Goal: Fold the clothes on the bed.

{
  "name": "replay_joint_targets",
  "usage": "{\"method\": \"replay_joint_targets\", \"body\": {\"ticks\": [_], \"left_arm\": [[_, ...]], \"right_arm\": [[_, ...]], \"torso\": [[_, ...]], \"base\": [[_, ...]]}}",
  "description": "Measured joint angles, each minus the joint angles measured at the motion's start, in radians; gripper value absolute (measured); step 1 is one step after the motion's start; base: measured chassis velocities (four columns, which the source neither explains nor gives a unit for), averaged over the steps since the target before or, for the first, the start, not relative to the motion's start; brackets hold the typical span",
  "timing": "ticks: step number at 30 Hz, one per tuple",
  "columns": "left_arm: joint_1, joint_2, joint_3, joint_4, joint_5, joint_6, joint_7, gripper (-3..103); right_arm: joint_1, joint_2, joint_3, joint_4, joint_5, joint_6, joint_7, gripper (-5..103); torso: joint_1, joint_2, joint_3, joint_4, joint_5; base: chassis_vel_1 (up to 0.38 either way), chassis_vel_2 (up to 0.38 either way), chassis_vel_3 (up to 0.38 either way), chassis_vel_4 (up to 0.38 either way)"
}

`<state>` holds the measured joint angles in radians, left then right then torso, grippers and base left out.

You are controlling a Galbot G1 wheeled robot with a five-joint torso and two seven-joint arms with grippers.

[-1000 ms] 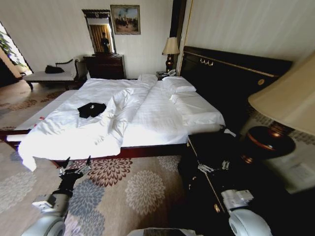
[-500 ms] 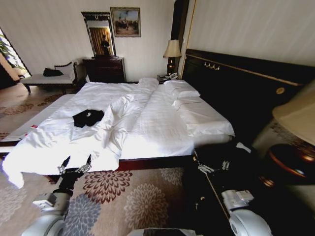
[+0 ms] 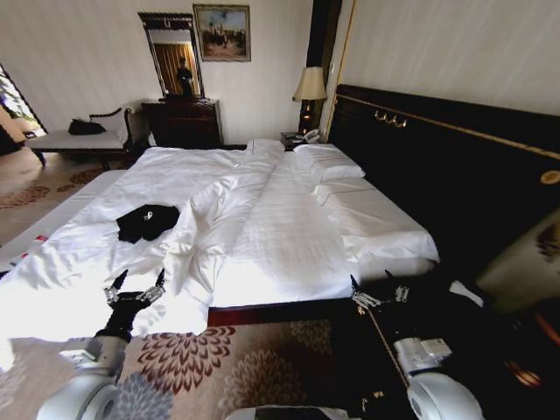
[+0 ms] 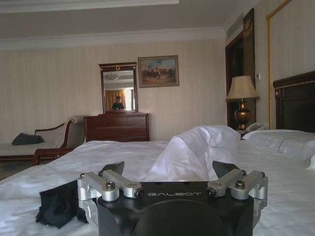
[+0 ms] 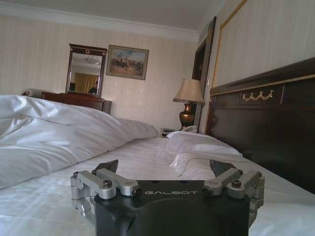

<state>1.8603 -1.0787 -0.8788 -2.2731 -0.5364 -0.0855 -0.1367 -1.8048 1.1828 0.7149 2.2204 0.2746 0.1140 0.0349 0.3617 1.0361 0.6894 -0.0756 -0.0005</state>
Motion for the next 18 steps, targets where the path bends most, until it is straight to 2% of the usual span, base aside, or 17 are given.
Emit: {"method": "replay_joint_targets", "body": {"ticks": [18], "left_arm": [[0.006,-0.004,0.001,-0.008,0.0,-0.006,0.007,100]], "right_arm": [[0.012,0.012,-0.015,-0.014,0.005,-0.002,0.02,100]], "torso": [[0.0,0.0,0.0,0.0001,-0.0002]], "base": [[-0.234,0.222,0.225,-0.234]]}}
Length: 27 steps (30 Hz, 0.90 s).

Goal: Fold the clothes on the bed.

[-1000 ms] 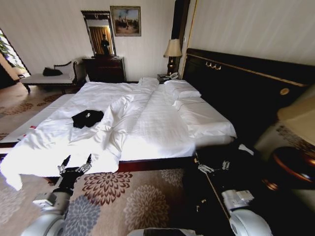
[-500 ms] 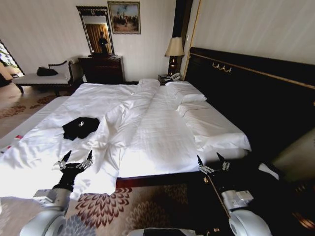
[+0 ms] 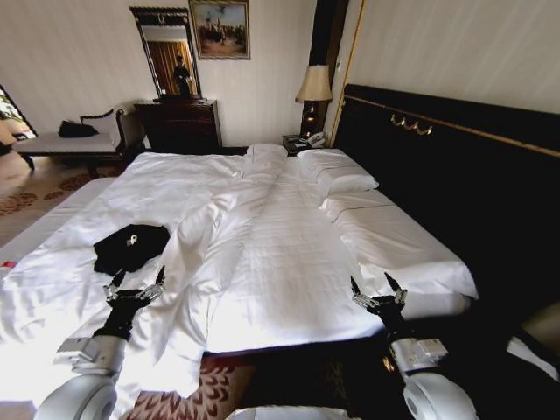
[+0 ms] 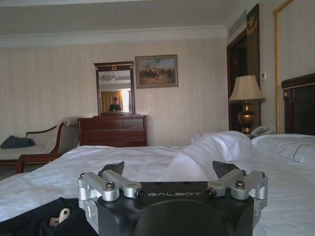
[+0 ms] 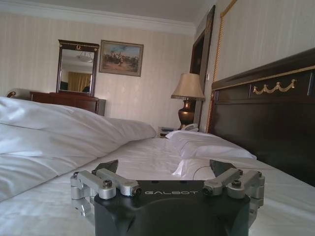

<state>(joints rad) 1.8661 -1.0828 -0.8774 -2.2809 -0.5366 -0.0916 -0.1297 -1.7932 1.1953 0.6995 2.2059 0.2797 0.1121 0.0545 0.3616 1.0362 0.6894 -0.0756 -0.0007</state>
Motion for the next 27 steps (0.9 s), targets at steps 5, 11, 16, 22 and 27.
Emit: {"method": "replay_joint_targets", "body": {"ticks": [5,11,16,22,27], "left_arm": [[0.001,-0.002,0.002,0.003,0.0,-0.001,0.001,100],[0.008,-0.007,0.006,0.006,0.001,-0.004,0.005,100],[0.011,-0.009,0.006,0.008,0.002,-0.006,0.006,100],[0.013,-0.013,0.007,0.01,0.002,-0.007,0.007,100],[0.015,-0.015,0.007,0.01,0.002,-0.008,0.007,100]], "right_arm": [[0.001,0.001,0.0,0.0,-0.002,0.0,0.006,100],[0.003,0.006,-0.003,0.0,0.0,0.001,0.014,100],[0.003,0.008,-0.004,-0.001,0.0,0.003,0.016,100],[0.003,0.009,-0.005,-0.001,-0.001,0.004,0.018,100],[0.003,0.011,-0.006,-0.001,-0.001,0.004,0.018,100]], "torso": [[0.001,0.0,0.0,0.0,0.0003],[0.0,0.0,0.0,0.0,0.0002],[-0.001,0.0,0.0,-0.0001,0.0003],[-0.001,0.0,0.0,0.0,0.0001],[0.0,0.0,0.0,0.0001,0.0]], "base": [[-0.17,0.173,0.164,-0.153],[-0.019,0.087,0.028,-0.069],[0.126,0.035,-0.088,-0.063],[0.197,0.153,-0.165,-0.152],[0.207,0.252,-0.217,-0.256]]}}
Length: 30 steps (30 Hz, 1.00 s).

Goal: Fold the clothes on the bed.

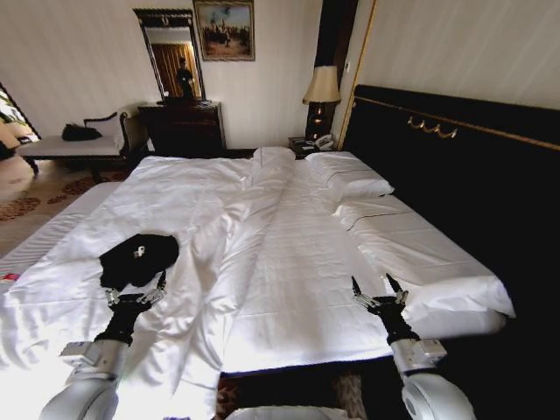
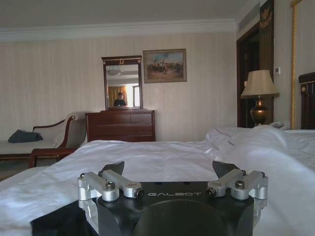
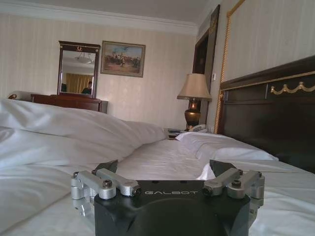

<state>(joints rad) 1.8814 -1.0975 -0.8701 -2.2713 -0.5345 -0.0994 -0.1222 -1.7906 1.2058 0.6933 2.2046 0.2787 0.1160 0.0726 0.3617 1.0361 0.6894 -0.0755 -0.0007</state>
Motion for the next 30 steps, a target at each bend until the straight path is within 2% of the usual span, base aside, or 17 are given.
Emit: {"method": "replay_joint_targets", "body": {"ticks": [11,14,22,30], "left_arm": [[0.004,-0.001,-0.001,-0.018,-0.002,0.0,0.0,100],[0.005,-0.002,-0.002,-0.018,-0.002,-0.001,0.0,100],[0.009,-0.006,-0.002,-0.019,-0.002,-0.004,0.0,100],[0.012,-0.011,-0.003,-0.016,-0.002,-0.007,0.001,100]], "right_arm": [[-0.005,0.005,-0.003,0.009,0.0,0.001,-0.003,100],[-0.007,0.005,-0.003,0.014,0.0,0.001,-0.003,100],[-0.033,0.015,-0.003,0.052,-0.004,-0.007,0.003,100],[-0.082,0.034,-0.017,0.123,0.093,-0.07,0.021,100]], "torso": [[0.0,0.0,0.0,0.0,0.0005],[0.0,0.0,0.0,0.0,-0.0005],[0.0,0.0,0.0,0.0,0.0005],[0.0,0.0,0.0,-0.0002,-0.0003]], "base": [[0.329,0.322,-0.318,-0.32],[0.372,0.355,-0.368,-0.362],[0.357,0.358,-0.353,-0.348],[0.286,0.306,-0.298,-0.305]]}}
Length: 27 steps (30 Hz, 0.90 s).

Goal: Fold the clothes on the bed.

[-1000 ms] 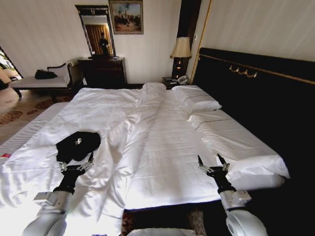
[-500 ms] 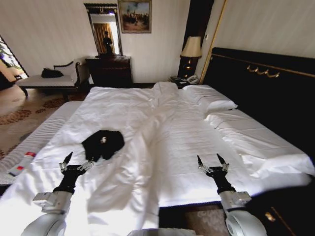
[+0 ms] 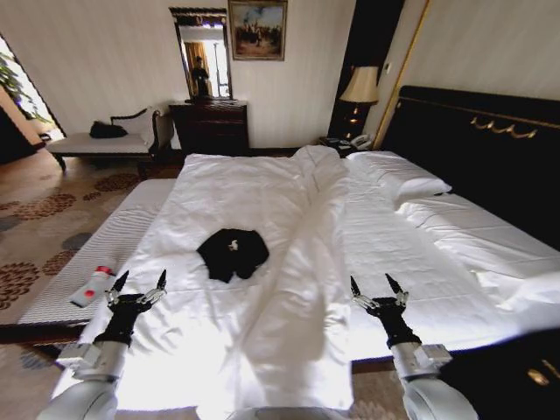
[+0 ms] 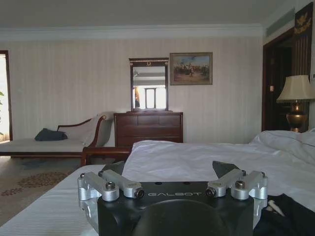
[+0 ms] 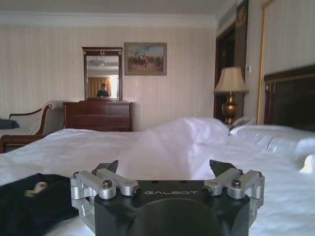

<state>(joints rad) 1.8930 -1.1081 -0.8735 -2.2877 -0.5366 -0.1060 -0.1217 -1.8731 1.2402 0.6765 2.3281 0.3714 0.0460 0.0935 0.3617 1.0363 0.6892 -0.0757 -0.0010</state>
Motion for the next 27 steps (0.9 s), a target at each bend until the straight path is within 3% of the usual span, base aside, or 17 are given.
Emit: {"method": "replay_joint_targets", "body": {"ticks": [3,6,7,27], "left_arm": [[0.003,-0.005,0.0,0.002,0.002,-0.002,0.001,100],[0.006,-0.013,0.0,0.002,0.002,-0.003,0.001,100],[0.007,-0.016,0.0,0.002,0.002,-0.003,0.002,100],[0.017,-0.03,0.009,-0.002,0.018,-0.013,0.008,100]], "right_arm": [[-0.032,0.02,-0.013,0.076,0.112,-0.089,0.023,100],[-0.045,0.034,-0.013,0.131,0.146,-0.124,0.032,100],[-0.05,0.039,-0.013,0.146,0.147,-0.134,0.035,100],[-0.118,0.109,-0.042,0.102,-0.01,-0.212,0.079,100]], "torso": [[0.0,0.0,0.0,-0.0002,-0.0002],[0.0,0.0,0.0,0.001,0.0001],[0.0,0.0,0.0,0.0004,0.0004],[0.0,0.0,0.0,0.0003,0.0009]], "base": [[0.127,0.087,-0.085,-0.155],[0.046,-0.001,-0.012,-0.052],[0.0,0.0,0.0,0.0],[-0.02,-0.009,0.012,0.005]]}}
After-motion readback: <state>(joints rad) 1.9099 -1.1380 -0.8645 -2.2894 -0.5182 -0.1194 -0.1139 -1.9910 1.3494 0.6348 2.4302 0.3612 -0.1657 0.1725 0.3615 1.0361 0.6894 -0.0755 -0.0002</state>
